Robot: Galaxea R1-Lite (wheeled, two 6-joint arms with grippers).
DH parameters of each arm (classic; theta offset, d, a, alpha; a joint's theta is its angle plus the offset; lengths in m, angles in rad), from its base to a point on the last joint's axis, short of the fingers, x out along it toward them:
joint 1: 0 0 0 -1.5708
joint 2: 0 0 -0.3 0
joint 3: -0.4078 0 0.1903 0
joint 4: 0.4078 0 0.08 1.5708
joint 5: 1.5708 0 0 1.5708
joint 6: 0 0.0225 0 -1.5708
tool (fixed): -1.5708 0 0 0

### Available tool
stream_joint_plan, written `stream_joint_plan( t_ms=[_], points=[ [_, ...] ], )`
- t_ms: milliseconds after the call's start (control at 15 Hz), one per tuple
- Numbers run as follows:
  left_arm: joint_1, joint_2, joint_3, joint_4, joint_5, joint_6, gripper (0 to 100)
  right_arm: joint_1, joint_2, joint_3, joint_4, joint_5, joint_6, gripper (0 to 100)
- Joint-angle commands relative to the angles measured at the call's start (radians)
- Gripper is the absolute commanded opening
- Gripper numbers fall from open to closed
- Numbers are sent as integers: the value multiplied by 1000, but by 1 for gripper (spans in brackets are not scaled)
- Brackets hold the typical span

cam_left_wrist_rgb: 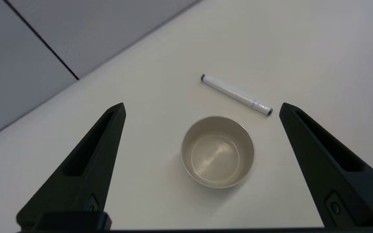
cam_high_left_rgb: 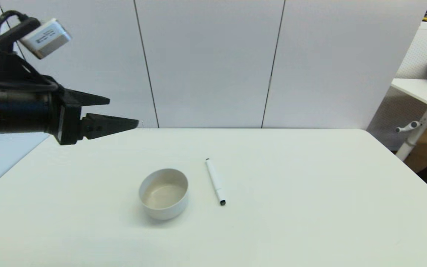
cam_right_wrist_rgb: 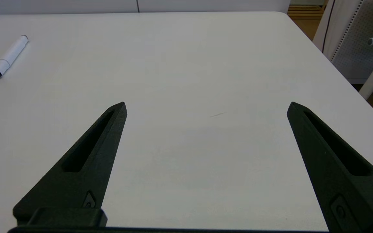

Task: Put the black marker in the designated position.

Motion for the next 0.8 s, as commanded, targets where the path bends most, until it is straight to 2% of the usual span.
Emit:
stream_joint_plan(
  t_ms=[67,267,533,667,800],
  points=[
    [58,-339,477,-518,114,-120,100,0,1,0,-1,0,0,100],
    [87,-542,741,-662,190,-159,100,0,1,0,1,0,0,100],
    [214,-746,900,-659,222,-152,100,0,1,0,-1,0,0,100],
    [236,-821,974,-656,222,-152,100,0,1,0,-1,0,0,100],
    [273,-925,1032,-593,219,-149,100,0,1,0,1,0,0,100]
  ],
)
